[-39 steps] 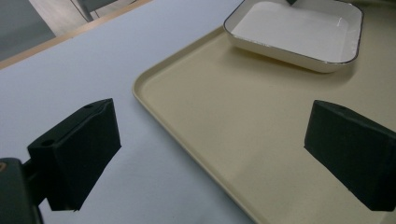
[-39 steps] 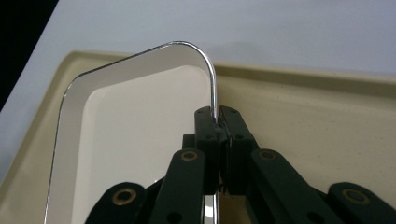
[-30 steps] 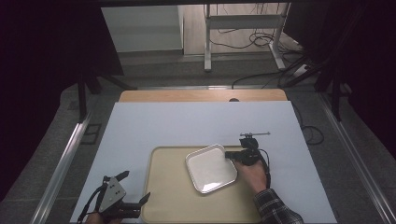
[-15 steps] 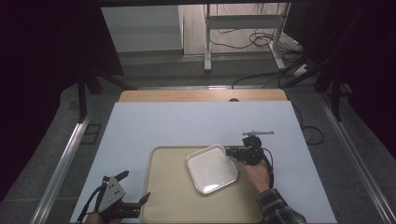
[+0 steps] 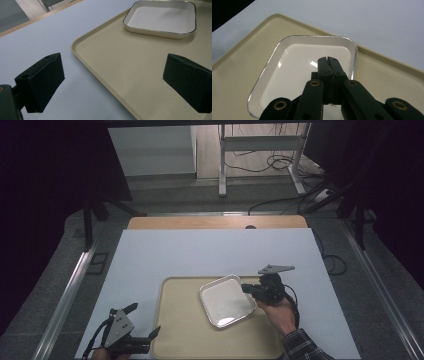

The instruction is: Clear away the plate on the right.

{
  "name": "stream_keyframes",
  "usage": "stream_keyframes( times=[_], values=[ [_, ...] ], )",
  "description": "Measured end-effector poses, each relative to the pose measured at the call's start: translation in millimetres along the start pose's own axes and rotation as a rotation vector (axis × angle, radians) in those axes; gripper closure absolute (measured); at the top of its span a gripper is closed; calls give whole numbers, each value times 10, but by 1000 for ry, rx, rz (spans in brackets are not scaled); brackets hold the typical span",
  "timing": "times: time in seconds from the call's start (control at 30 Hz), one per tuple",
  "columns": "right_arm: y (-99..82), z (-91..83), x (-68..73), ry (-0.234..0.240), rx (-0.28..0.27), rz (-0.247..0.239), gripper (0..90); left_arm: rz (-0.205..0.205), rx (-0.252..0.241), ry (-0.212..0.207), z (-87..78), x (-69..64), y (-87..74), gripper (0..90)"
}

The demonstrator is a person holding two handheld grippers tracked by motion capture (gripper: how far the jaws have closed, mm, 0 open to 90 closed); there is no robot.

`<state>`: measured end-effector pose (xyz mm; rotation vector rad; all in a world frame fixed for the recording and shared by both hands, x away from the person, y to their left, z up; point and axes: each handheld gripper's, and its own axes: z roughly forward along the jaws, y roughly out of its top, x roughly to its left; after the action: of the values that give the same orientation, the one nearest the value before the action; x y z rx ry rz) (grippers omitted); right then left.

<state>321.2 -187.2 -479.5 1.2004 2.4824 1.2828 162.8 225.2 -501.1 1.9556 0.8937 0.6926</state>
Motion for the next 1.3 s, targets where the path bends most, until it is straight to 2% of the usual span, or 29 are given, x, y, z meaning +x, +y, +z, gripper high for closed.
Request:
stream_keyframes(
  times=[0.4, 0.43, 0.47, 0.5, 0.6, 0.63, 0.73, 0.77, 1.0, 1.17, 1.3],
  values=[
    [-115, -61, 269, 54, 37, -50, 895, 3, 0, -3, 13, -3, 7, 29],
    [-146, -49, 336, 67, 49, -66, 895, 2, 0, -3, 12, 0, 7, 29],
    [-146, -49, 336, 67, 49, -66, 895, 1, 0, -3, 12, 1, 7, 29],
    [-175, -26, 411, 81, 71, -89, 895, 1, -1, -3, 12, 0, 7, 30],
    [-200, -17, 470, 89, 86, -107, 895, 2, 1, -4, 14, -3, 7, 30],
    [-236, -8, 532, 98, 98, -132, 895, 3, 2, -4, 14, -4, 8, 29],
    [-270, -4, 576, 107, 110, -136, 895, 0, 1, -3, 15, -4, 7, 30],
    [-316, 8, 620, 114, 129, -149, 895, 0, 1, -3, 14, -5, 7, 29],
    [-429, 63, 742, 128, 180, -191, 895, 7, 5, -2, 14, -7, 9, 29],
    [-484, 153, 755, 117, 227, -209, 895, 6, 4, -2, 15, -6, 9, 30],
    [-495, 204, 750, 125, 233, -216, 895, 6, 5, -2, 15, -6, 9, 29]
  ],
)
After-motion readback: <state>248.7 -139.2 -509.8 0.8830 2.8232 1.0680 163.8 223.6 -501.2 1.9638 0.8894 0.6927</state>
